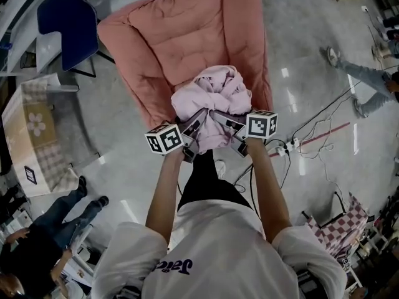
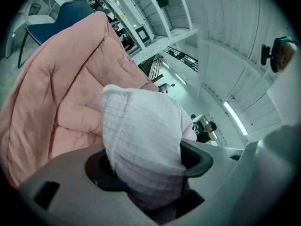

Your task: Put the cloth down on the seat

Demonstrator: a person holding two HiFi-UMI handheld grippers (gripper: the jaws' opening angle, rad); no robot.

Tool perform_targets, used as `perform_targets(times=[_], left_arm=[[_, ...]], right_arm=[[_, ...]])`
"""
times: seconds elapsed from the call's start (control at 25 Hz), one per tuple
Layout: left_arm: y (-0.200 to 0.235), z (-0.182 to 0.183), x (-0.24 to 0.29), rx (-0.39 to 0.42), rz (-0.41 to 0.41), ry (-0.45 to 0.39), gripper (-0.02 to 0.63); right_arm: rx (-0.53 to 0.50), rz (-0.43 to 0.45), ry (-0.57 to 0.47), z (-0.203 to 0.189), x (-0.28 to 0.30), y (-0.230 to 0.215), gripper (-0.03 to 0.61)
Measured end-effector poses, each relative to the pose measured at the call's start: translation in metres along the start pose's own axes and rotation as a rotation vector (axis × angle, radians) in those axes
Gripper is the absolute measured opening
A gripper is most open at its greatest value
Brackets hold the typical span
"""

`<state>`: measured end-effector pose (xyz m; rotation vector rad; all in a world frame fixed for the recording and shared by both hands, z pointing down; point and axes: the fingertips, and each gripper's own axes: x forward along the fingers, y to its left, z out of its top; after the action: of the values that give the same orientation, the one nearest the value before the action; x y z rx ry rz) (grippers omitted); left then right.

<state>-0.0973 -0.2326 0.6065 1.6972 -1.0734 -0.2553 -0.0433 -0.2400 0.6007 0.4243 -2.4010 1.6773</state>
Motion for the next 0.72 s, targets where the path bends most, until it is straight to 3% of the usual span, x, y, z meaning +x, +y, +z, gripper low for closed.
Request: perform_targets(times=[0.56, 0.72], left_arm=[[0.116, -0.022, 0.057, -0.017, 0.113, 0.055, 0.296], [0.132, -0.026, 0.059, -0.012, 0.133, 0.061, 0.293]], right_arm=[[0.015, -0.112, 0.090, -0.012, 0.054, -0.121, 0.339], [-0.002, -0.137, 0.105, -0.017, 0.062, -0.134, 0.337]])
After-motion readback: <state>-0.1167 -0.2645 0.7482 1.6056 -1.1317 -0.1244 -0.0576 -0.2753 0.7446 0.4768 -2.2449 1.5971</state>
